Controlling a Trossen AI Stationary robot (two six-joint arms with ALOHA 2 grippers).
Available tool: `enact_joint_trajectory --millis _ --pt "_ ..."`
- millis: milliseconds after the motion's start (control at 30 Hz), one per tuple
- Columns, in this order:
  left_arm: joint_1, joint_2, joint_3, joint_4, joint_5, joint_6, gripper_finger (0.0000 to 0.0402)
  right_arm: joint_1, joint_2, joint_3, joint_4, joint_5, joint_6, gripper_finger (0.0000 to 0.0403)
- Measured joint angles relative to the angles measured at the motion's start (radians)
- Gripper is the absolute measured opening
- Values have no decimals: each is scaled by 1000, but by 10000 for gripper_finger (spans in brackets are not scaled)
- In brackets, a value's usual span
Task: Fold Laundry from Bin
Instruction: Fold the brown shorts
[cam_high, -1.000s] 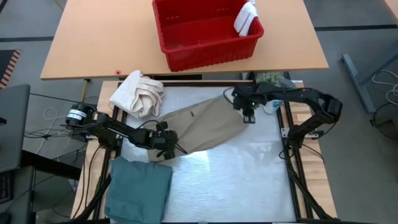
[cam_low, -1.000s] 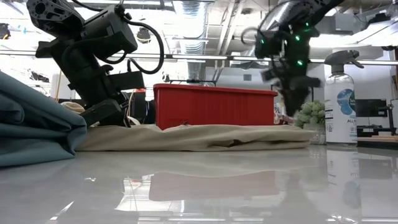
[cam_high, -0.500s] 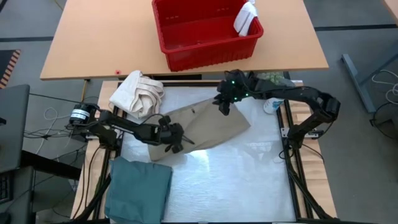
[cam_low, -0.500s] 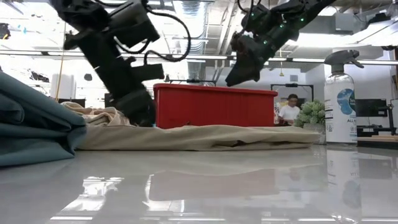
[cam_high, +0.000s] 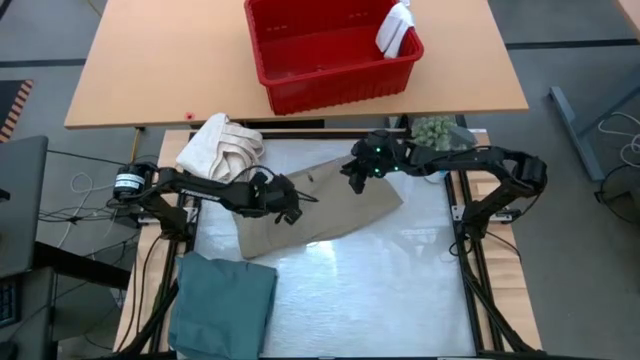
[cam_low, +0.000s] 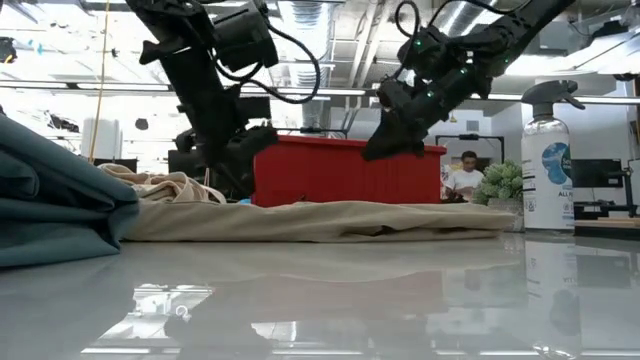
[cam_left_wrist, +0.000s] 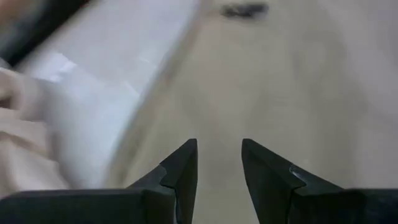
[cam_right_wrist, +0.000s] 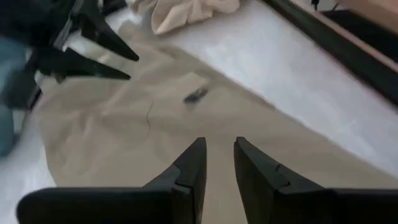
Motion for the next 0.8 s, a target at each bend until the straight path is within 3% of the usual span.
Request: enact_joint_trajectory --millis 100,167,300,400,567,800 --pt "-1 -33 20 -26 57 -6 108 9 0 -10 14 -61 -67 107" --pt "-10 -85 72 -57 8 1 97 13 0 13 15 -125 -112 110" --pt "5 -190 165 -216 -66 29 78 13 -1 66 26 -135 -142 113" --pt "65 -246 161 -339 84 19 80 9 -1 75 20 -135 -190 114" --pt "137 -300 74 -320 297 144 124 10 -1 75 -21 -163 -264 147" --pt "315 -235 65 -409 594 264 201 11 -1 74 -96 -219 -313 215"
